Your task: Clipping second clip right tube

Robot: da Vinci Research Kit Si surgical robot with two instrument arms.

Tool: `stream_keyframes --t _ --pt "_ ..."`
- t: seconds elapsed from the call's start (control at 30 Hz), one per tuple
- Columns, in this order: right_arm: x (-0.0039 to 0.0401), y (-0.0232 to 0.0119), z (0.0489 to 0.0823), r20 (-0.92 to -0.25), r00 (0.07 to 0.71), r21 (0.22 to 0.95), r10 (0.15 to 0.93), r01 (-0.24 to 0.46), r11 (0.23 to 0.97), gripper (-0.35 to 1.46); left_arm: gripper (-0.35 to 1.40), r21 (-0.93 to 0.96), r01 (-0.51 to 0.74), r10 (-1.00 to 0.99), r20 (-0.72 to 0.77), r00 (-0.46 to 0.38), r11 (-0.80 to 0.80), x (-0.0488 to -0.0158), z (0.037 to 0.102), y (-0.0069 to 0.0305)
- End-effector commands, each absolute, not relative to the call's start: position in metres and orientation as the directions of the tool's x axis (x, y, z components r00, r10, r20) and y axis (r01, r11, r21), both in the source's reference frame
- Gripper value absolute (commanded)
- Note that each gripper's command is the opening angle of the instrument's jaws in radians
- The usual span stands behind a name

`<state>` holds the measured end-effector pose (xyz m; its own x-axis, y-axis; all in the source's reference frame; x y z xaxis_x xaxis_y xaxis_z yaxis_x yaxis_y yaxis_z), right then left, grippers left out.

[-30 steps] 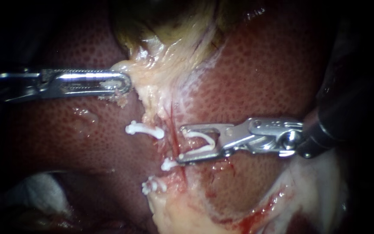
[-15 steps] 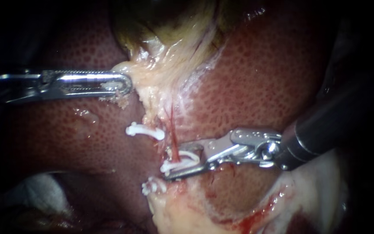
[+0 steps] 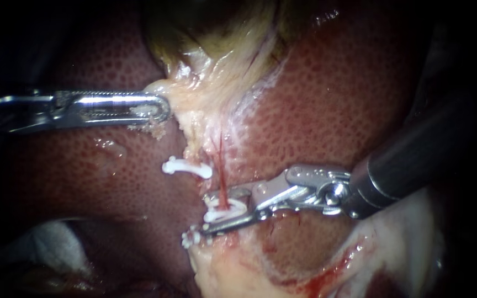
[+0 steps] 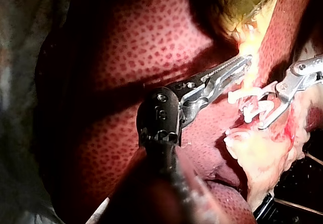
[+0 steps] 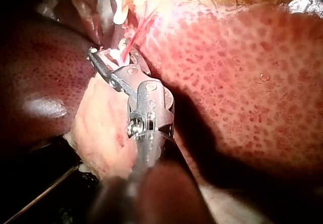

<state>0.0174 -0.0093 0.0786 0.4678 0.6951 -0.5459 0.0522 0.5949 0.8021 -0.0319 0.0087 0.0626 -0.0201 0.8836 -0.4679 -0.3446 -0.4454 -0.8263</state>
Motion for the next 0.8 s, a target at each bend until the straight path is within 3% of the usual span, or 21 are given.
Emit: stream_keyframes --t 0.03,0.27,0.43,0.8 --pt "0.0173 -0.0092 0.0785 -0.533 0.466 0.81 0.706 0.039 0.585 0.14 -0.35 -0.826 -0.345 0.884 -0.468 -0.02 -0.445 -0.0319 0.0626 0.0087" --pt "0.0166 -0.0086 0.0792 -0.446 0.465 0.863 0.765 -0.006 0.506 -0.35 -0.35 -0.826 -0.345 0.883 -0.468 -0.02 -0.445 -0.0319 0.0627 0.0087" --pt "0.0162 -0.0084 0.0794 -0.415 0.464 0.878 0.782 -0.021 0.478 -0.35 -0.35 -0.826 -0.345 0.883 -0.468 -0.02 -0.446 -0.0319 0.0627 0.0087" --pt "0.016 -0.0087 0.079 -0.416 0.466 0.878 0.781 -0.018 0.478 -0.35 -0.35 -0.826 -0.345 0.883 -0.468 -0.02 -0.446 -0.0319 0.0627 0.0087"
